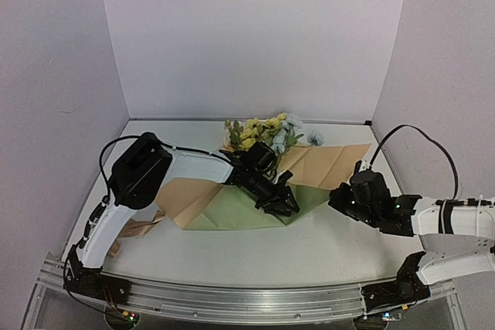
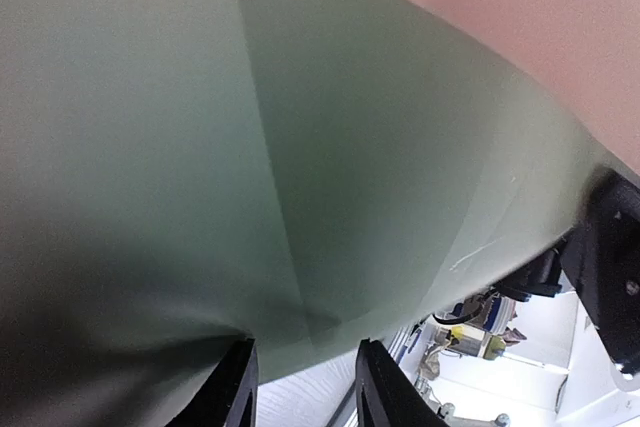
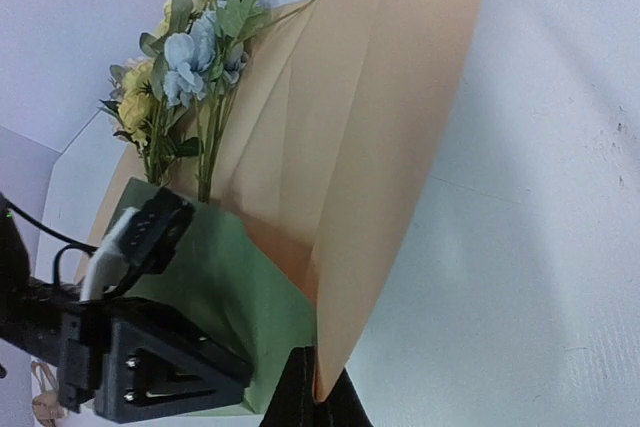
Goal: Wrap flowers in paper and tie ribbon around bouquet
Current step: Fold the one-fourth-folded wrapping paper at the center of the board.
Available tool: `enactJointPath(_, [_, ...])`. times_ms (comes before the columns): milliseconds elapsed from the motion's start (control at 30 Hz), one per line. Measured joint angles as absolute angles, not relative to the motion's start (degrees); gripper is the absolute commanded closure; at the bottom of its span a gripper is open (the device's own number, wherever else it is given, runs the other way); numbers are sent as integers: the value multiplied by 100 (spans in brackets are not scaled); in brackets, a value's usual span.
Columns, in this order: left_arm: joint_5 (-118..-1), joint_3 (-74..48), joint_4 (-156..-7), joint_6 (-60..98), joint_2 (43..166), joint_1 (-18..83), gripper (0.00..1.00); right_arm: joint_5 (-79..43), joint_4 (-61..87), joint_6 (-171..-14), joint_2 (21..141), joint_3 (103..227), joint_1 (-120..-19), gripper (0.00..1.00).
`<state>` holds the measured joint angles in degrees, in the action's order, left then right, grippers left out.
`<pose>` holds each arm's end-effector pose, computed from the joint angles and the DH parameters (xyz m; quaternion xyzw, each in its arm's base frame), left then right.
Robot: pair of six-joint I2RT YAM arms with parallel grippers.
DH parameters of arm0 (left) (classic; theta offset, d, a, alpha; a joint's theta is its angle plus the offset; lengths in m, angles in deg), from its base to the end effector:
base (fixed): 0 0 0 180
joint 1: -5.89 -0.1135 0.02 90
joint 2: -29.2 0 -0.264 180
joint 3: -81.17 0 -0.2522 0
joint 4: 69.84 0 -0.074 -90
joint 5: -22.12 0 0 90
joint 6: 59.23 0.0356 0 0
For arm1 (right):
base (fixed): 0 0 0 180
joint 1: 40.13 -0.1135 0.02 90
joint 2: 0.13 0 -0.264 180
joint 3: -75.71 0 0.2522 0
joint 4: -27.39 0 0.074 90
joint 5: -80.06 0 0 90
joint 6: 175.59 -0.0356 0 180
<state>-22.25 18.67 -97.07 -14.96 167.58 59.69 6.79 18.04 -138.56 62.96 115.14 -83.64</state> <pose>0.2860 -0.4339 0.1253 -0.1988 -0.8490 0.4855 0.0636 0.1682 0.1455 0.1888 0.1409 0.8608 0.2669 0.4097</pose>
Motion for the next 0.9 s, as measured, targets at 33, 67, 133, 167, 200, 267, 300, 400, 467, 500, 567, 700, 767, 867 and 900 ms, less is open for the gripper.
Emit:
enactJointPath(33, [-2195,1964,-9707,-1532,16880,5969,65,696,1769,-13850,6296,11564,-8407,100])
enactJointPath(67, [-2166,2055,-9706,-1565,16997,5970,65,710,1736,-13843,6297,11615,-8448,100])
enactJointPath(133, [-2108,2194,-9701,-1608,17174,5974,65,718,1679,-13831,6308,11707,-8514,100])
enactJointPath(167, [-2078,2259,-9699,-1636,17228,5974,65,719,1661,-13826,6322,11744,-8545,100])
enactJointPath(200, [-2061,2303,-9697,-1681,17256,5974,65,725,1644,-13815,6340,11779,-8571,100])
enactJointPath(267, [-2061,2337,-9674,-1742,17265,5974,65,725,1629,-13791,6395,11856,-8600,100])
enactJointPath(300, [-2066,2337,-9657,-1765,17265,5974,65,722,1616,-13770,6432,11900,-8609,100])
enactJointPath(400, [-2116,2326,-9649,-1778,17263,5974,64,691,1605,-13691,6526,11976,-8609,100])
enactJointPath(467, [-2149,2286,-9638,-1774,17234,5974,68,641,1616,-13599,6602,12022,-8609,100])
enactJointPath(500, [-2148,2259,-9633,-1777,17204,5974,71,617,1615,-13567,6622,12030,-8609,100])
enactJointPath(567, [-2120,2203,-9576,-1841,17159,5974,75,590,1608,-13500,6641,12035,-8609,100])
enactJointPath(700, [-1923,2000,-9051,-2270,17123,5974,86,577,1601,-13444,6641,12035,-8609,100])
enactJointPath(767, [-1847,1903,-8826,-2498,17123,5983,90,569,1600,-13440,6646,12035,-8610,100])
enactJointPath(867, [-1832,1889,-8685,-2708,17123,6022,94,561,1594,-13424,6656,12035,-8609,100])
enactJointPath(900, [-1841,1892,-8661,-2751,17123,6041,96,561,1592,-13417,6656,12035,-8609,100])
